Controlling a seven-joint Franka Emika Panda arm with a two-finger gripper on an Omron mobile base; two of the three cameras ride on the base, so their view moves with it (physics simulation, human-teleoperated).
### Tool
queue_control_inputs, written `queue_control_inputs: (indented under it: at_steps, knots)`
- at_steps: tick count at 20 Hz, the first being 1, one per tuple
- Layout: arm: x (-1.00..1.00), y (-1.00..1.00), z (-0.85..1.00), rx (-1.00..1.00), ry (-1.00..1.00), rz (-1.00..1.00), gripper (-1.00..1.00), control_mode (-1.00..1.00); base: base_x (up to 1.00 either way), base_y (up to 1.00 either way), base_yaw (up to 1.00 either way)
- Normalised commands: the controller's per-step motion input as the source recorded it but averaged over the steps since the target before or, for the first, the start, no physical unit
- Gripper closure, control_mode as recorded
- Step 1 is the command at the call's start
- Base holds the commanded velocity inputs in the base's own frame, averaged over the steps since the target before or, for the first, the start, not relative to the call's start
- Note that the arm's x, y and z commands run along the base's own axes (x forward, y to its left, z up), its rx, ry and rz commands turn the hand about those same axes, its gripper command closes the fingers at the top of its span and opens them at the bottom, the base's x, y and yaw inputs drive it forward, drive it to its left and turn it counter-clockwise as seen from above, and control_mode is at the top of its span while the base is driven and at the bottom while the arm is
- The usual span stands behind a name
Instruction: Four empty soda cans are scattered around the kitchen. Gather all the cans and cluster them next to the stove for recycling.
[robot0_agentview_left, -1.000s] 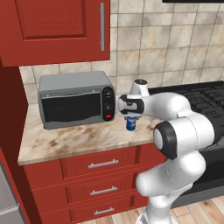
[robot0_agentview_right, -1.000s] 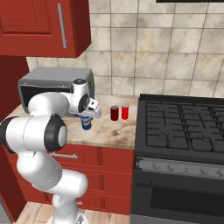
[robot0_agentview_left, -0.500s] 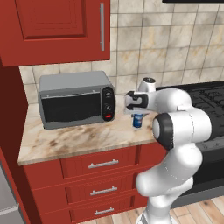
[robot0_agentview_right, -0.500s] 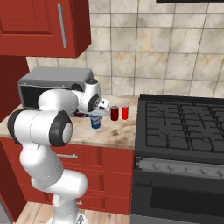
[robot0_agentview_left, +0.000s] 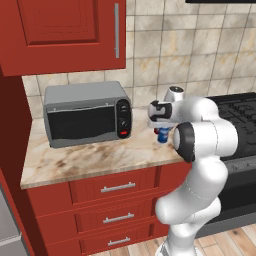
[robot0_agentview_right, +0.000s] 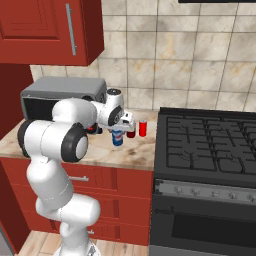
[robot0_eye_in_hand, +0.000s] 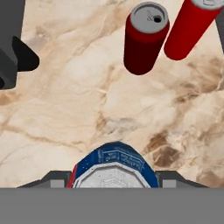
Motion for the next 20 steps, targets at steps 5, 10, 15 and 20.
queue_control_inputs:
  at_steps: [5, 10, 15, 20]
  knots:
    - [0.12, -0.26, -0.05, -0.04, 0.0, 0.0, 1.0, -1.0, 0.0, 0.0, 0.0]
    - [0.13, -0.26, -0.11, -0.04, -0.02, 0.0, 1.0, -1.0, 0.0, 0.0, 0.0]
    - [0.13, -0.25, -0.12, -0.03, -0.03, 0.0, 1.0, -1.0, 0.0, 0.0, 0.0]
    - [0.15, -0.26, -0.11, -0.02, -0.04, 0.0, 1.0, -1.0, 0.0, 0.0, 0.0]
